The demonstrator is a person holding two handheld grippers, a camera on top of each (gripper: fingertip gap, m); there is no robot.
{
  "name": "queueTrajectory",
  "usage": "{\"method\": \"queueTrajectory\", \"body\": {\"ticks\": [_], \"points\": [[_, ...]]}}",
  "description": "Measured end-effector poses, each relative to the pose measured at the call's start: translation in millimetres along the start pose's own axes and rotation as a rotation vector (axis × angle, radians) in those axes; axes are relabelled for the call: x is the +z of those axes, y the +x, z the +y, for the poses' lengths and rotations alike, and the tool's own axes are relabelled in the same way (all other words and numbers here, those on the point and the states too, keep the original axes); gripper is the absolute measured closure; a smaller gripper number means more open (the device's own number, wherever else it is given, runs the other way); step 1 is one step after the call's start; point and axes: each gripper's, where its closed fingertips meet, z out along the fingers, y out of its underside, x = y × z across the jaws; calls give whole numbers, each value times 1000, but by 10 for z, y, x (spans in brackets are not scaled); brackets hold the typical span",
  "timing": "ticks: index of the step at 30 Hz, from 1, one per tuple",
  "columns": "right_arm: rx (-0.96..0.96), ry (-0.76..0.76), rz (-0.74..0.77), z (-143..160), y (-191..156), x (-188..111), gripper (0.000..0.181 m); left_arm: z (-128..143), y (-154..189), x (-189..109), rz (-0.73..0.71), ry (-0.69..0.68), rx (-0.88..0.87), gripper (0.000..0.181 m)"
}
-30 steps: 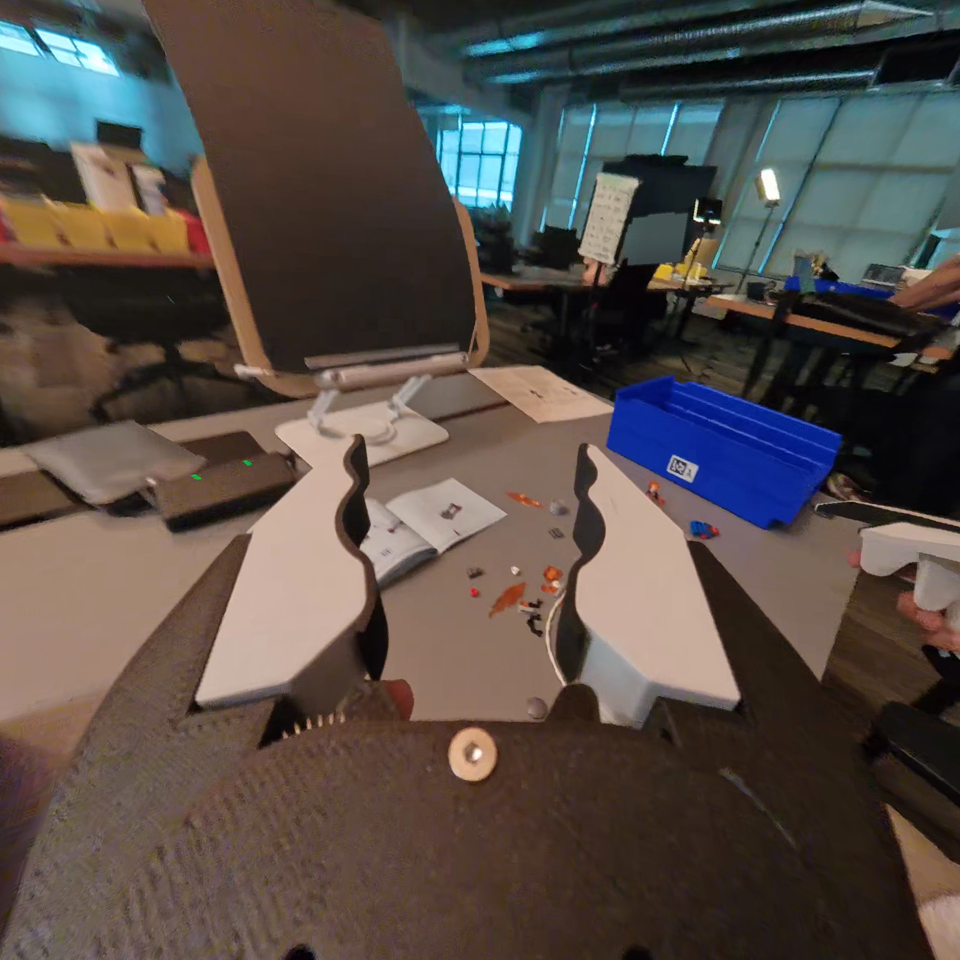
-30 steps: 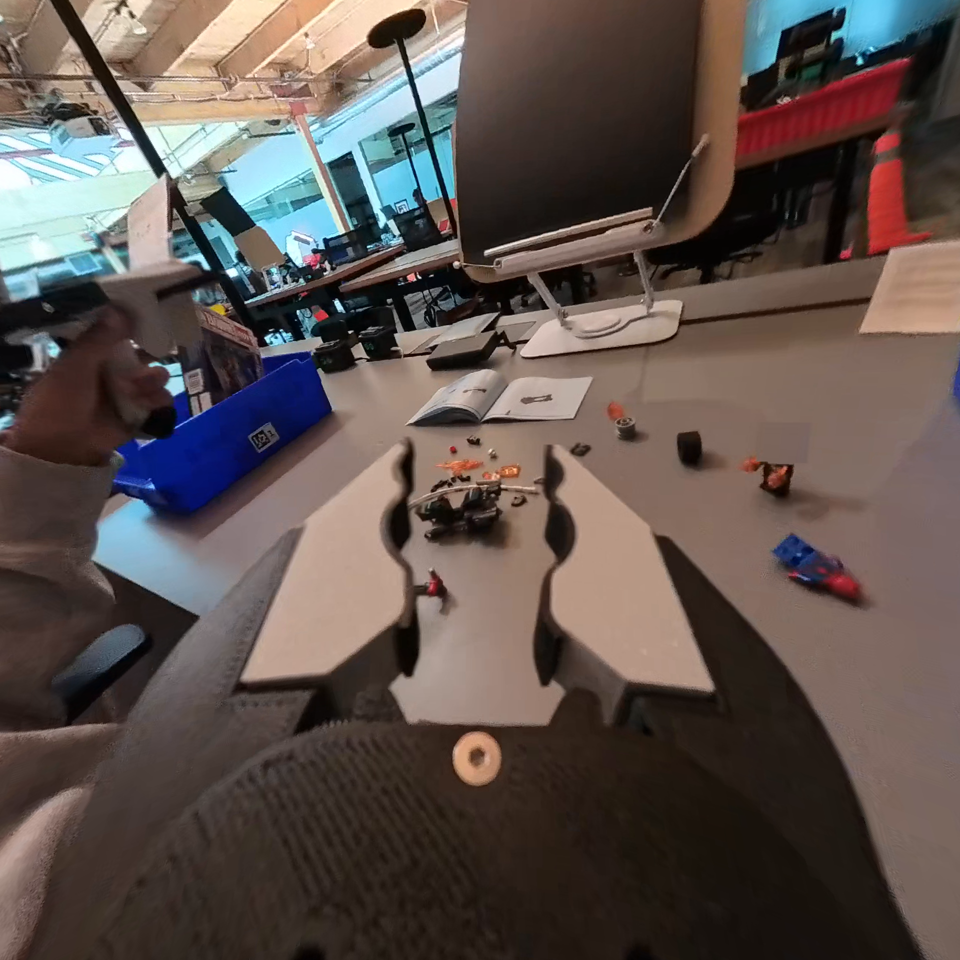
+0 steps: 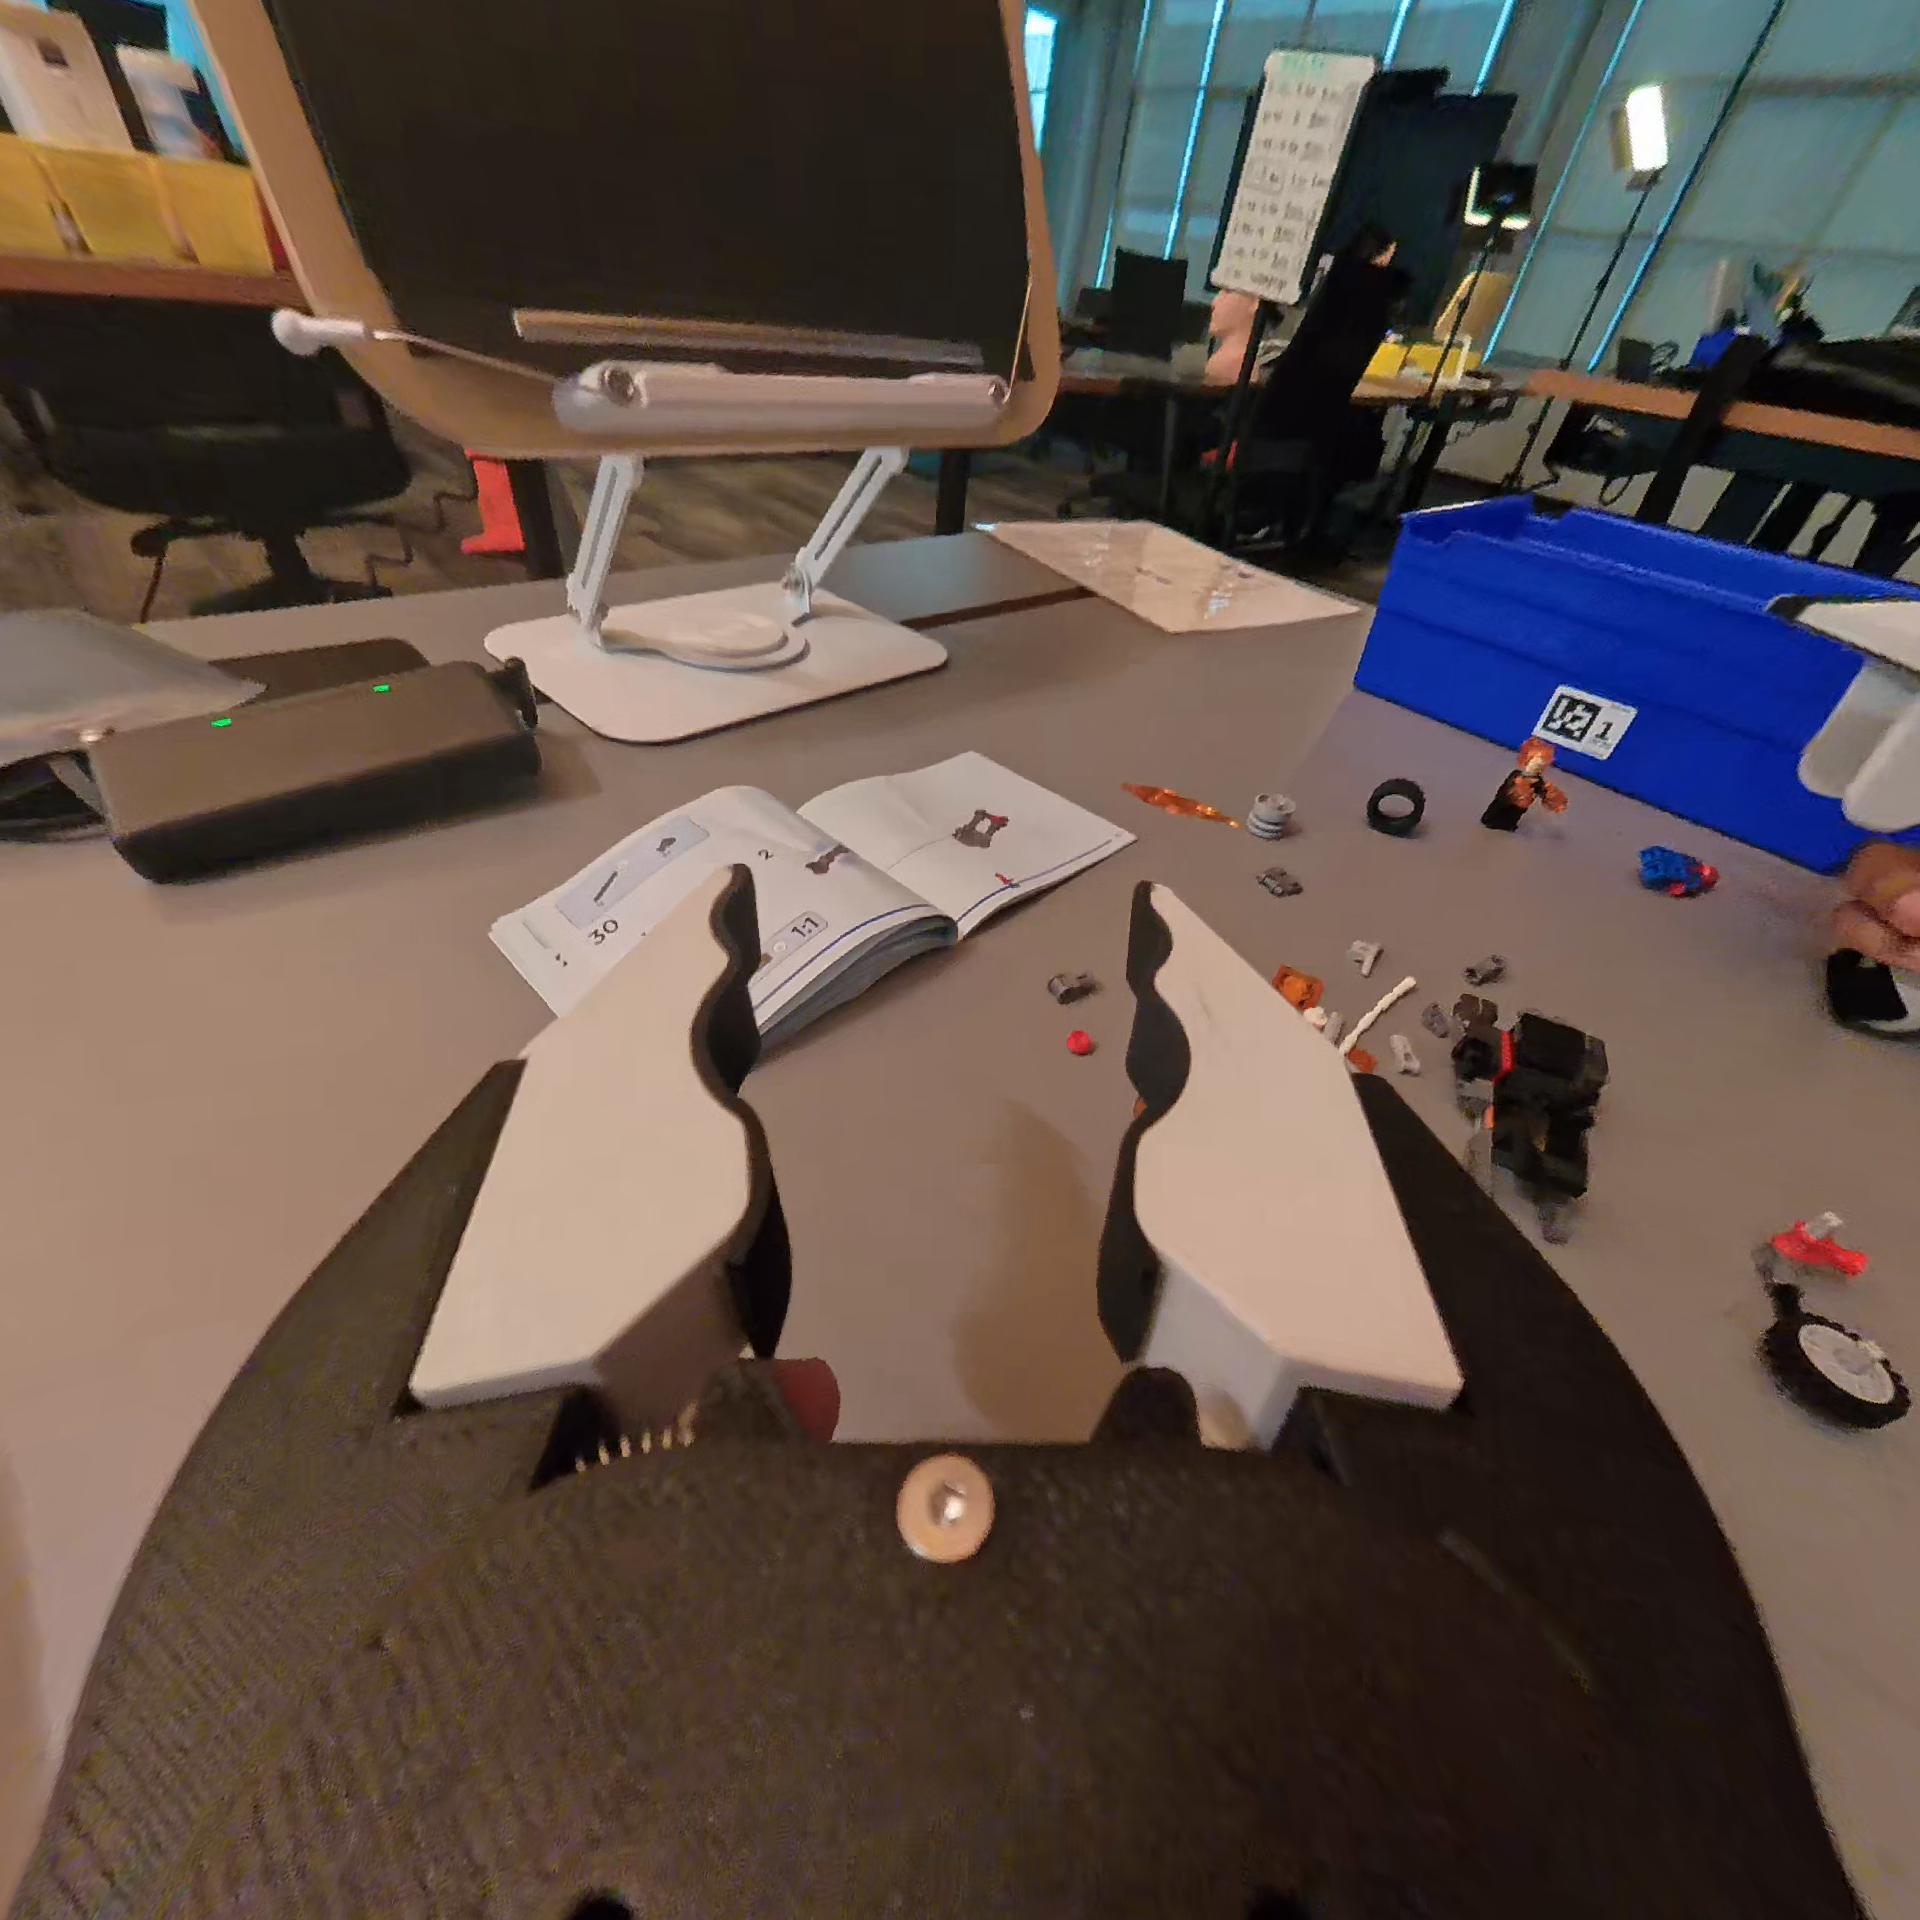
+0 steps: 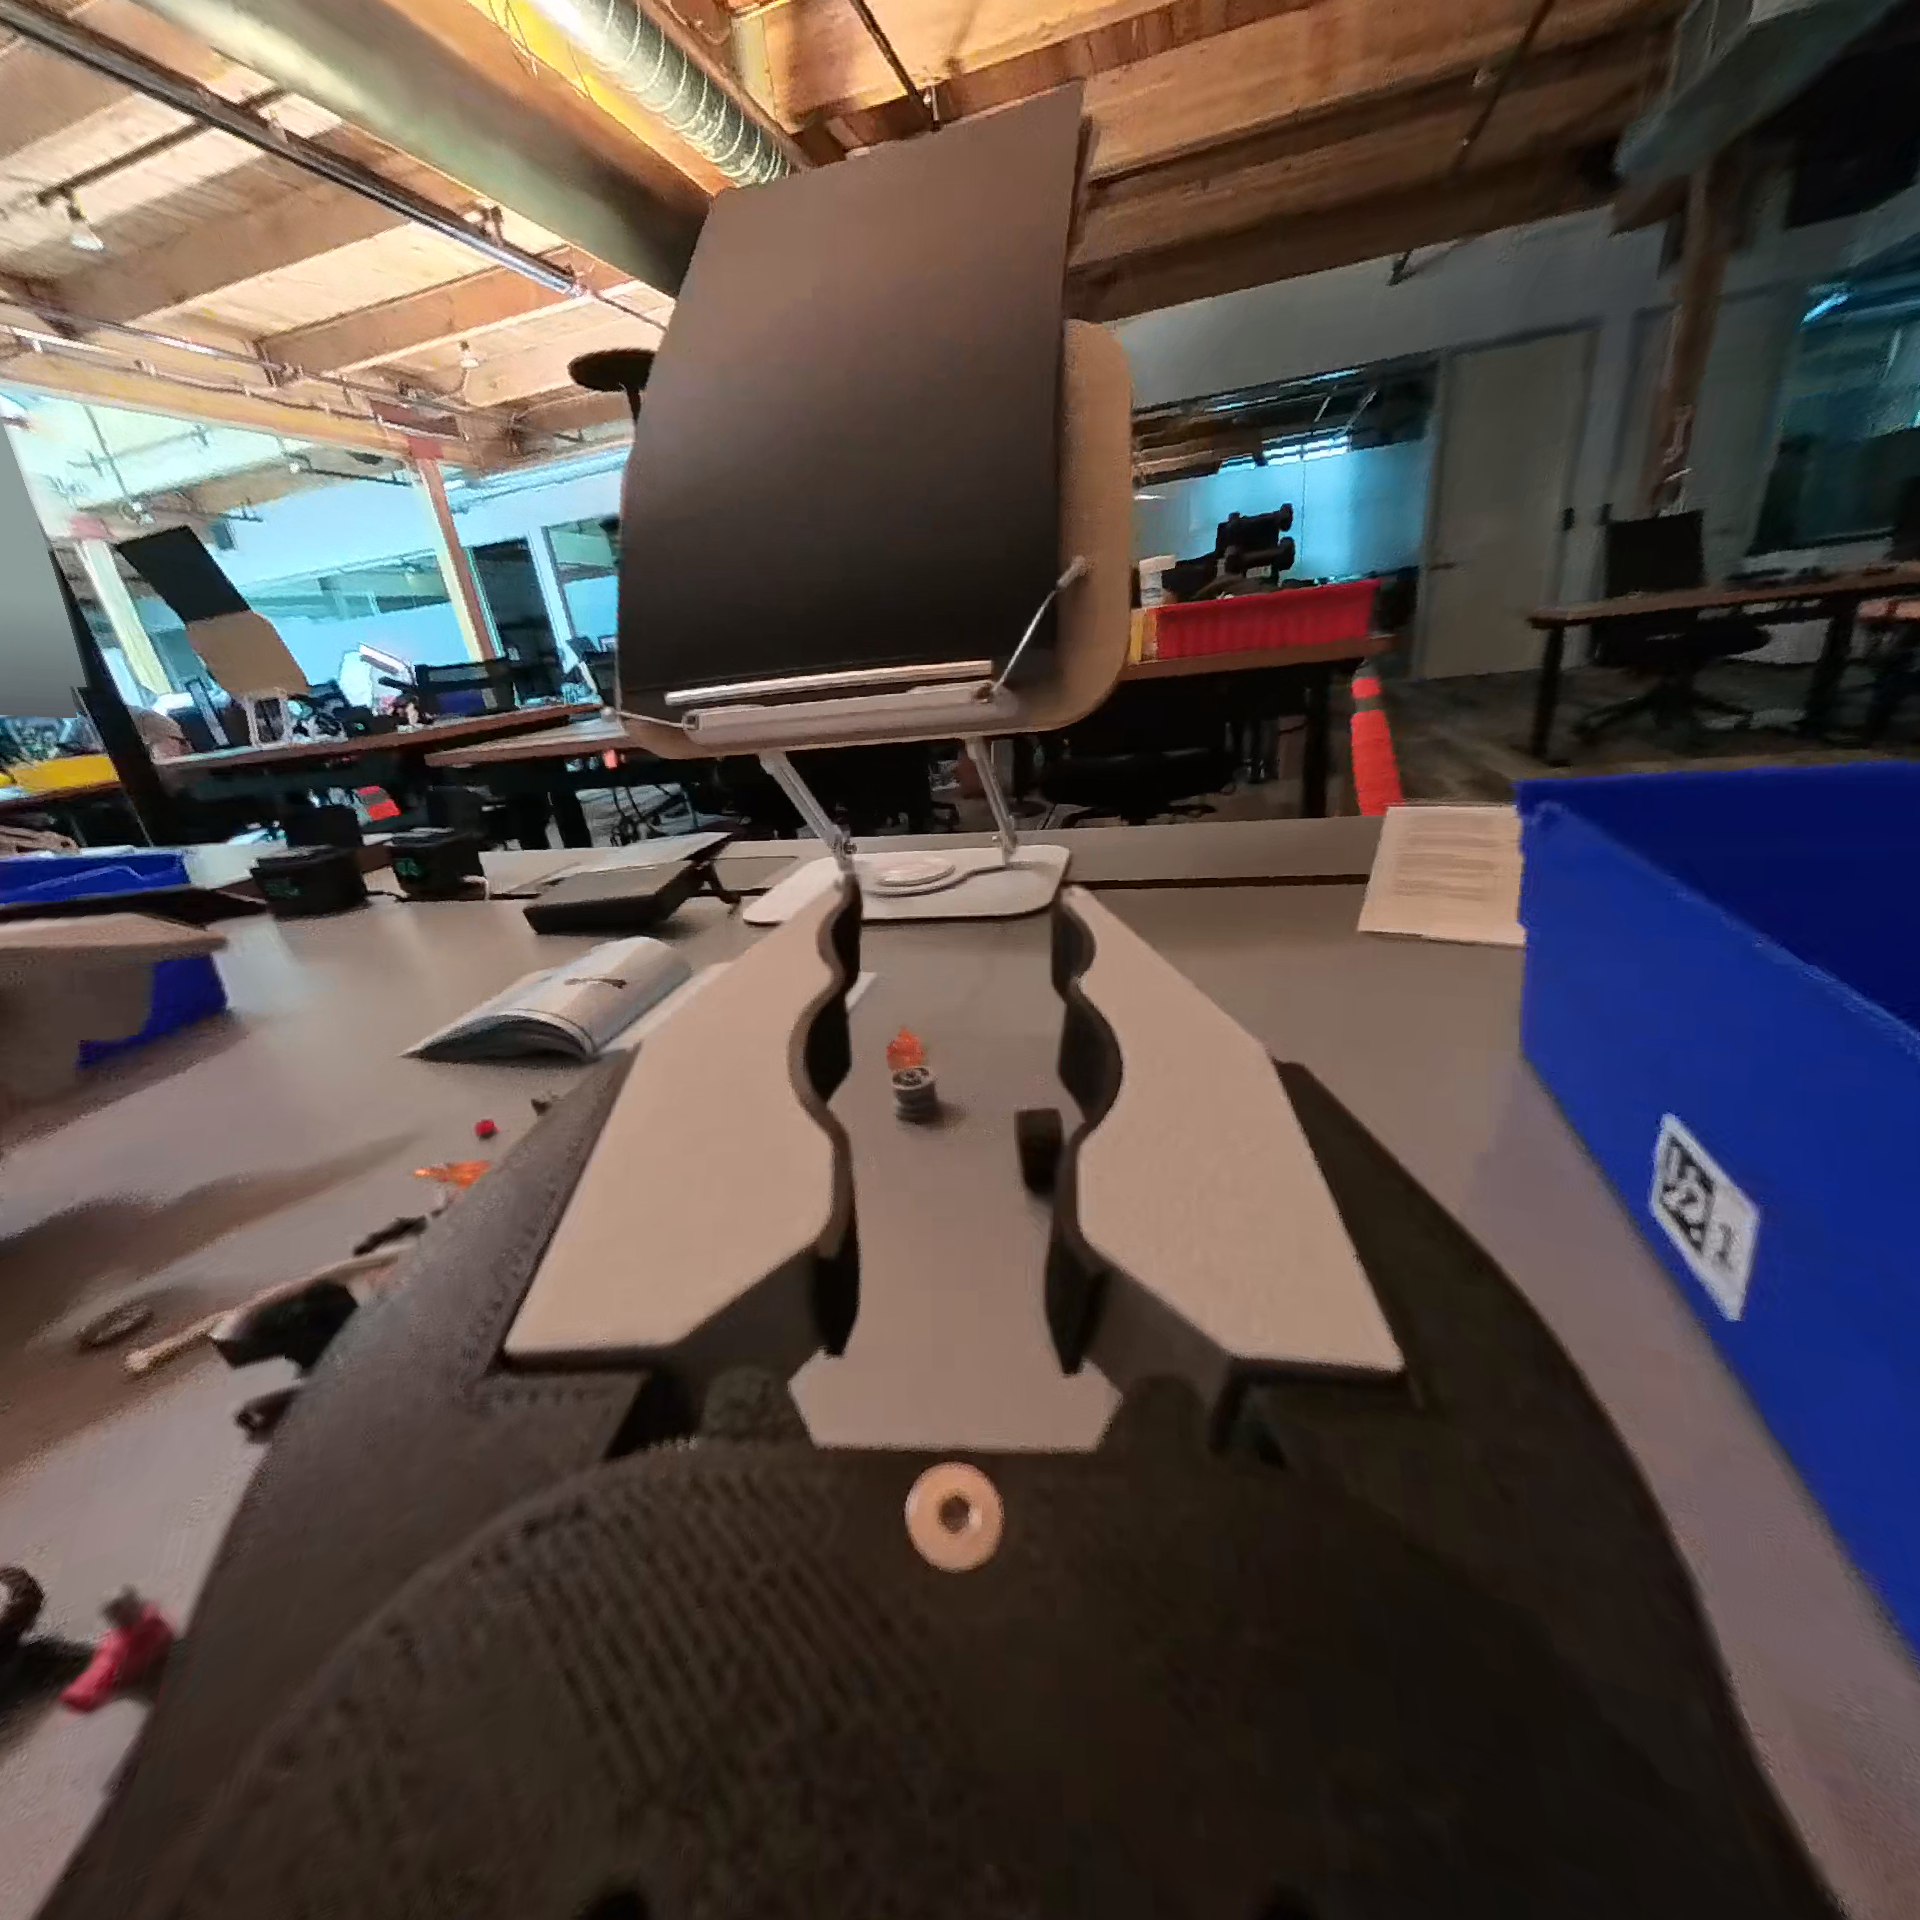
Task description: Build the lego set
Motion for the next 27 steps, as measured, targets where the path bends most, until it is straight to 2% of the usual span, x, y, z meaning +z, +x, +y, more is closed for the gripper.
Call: {"method": "queueTrajectory", "body": {"ticks": [4,9,11,14,19,21,24,27], "points": [[54,-6,-39,-9,126,-21,141,65,46,-23,41,-24,0,122],[95,-15,-79,13,74,22,141,145,137,-7,91,-73,4,131],[66,-24,-84,28,32,34,149,141,140,-10,89,-70,8,131],[8,-32,-94,46,-44,39,181,147,137,-4,94,-75,-2,131],[-90,-40,-80,60,-78,22,181,163,137,8,98,-87,-12,131],[-101,20,5,-52,69,-43,181,170,141,15,98,-92,-9,131],[6,211,113,-354,386,-295,181,178,150,20,100,-98,-3,131],[131,309,109,-482,538,-451,181,184,155,26,100,-103,0,131]]}}
